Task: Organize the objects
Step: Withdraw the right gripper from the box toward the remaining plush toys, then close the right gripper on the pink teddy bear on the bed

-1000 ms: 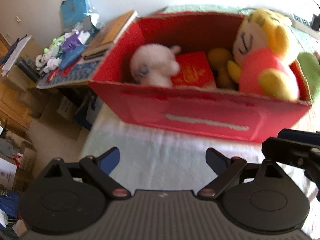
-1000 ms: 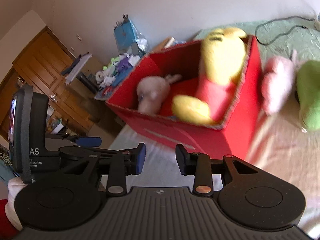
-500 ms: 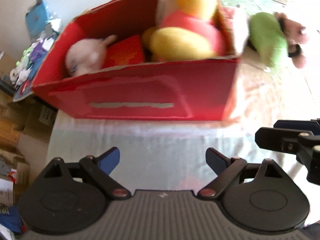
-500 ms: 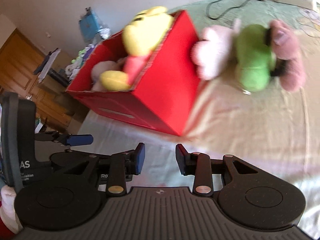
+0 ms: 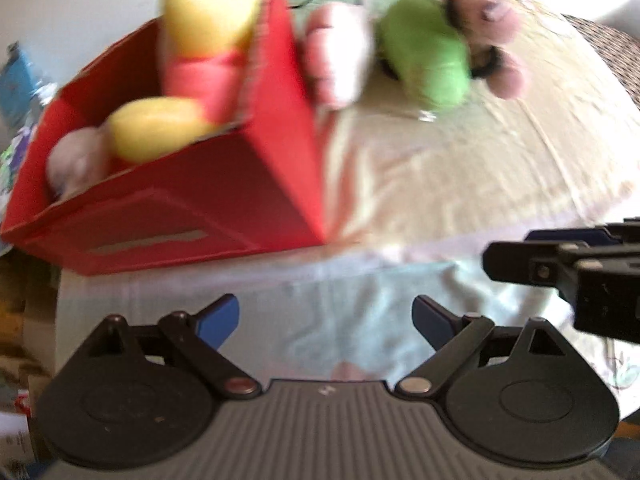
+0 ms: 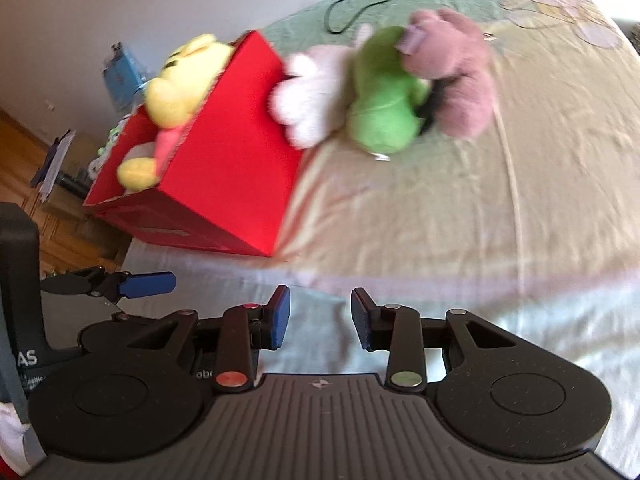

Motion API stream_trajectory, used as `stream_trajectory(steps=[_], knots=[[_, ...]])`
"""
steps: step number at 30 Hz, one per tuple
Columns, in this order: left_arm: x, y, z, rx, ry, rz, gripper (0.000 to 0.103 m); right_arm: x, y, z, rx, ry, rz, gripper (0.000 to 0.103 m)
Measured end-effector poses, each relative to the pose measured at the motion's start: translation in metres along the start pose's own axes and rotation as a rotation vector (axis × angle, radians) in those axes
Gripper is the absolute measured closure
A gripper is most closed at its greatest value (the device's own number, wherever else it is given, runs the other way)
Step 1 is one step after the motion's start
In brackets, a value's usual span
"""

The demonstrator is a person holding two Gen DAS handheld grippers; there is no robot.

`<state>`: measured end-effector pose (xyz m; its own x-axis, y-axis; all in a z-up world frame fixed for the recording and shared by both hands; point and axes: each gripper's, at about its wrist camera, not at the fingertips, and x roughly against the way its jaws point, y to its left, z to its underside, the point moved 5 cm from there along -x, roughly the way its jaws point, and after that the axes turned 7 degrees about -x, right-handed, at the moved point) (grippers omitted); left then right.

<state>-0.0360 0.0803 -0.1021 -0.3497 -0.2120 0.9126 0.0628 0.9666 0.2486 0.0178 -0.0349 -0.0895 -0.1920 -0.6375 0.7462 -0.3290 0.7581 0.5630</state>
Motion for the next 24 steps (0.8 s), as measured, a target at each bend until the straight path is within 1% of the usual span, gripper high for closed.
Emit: stream_trajectory(steps=[5, 8, 12, 15, 19, 22, 24], knots=[[0.001, -0.032, -0.007, -0.104, -0.035, 0.072, 0.010, 0.007, -0.023, 0.000, -0.064, -0.021, 0.029, 0.066], [0.004, -0.050, -0.013, -0.166, -0.059, 0.110, 0.010, 0.011, -0.040, 0.001, -0.126, -0.047, 0.040, 0.066], [0.007, -0.059, -0.025, -0.203, -0.099, 0.153, 0.010, 0.022, -0.053, -0.005, -0.192, -0.097, 0.052, 0.066], [0.007, -0.064, -0.039, -0.209, -0.124, 0.183, 0.010, 0.038, -0.060, -0.022, -0.195, -0.181, 0.076, 0.066], [0.001, -0.060, -0.053, -0.207, -0.144, 0.229, 0.010, 0.052, -0.061, -0.056, -0.203, -0.278, 0.080, 0.064], [-0.006, -0.061, -0.063, -0.186, -0.150, 0.266, 0.010, 0.053, -0.051, -0.083, -0.160, -0.330, 0.086, 0.064], [-0.008, -0.058, -0.063, -0.176, -0.150, 0.277, 0.010, 0.051, -0.042, -0.099, -0.113, -0.363, 0.095, 0.064]])
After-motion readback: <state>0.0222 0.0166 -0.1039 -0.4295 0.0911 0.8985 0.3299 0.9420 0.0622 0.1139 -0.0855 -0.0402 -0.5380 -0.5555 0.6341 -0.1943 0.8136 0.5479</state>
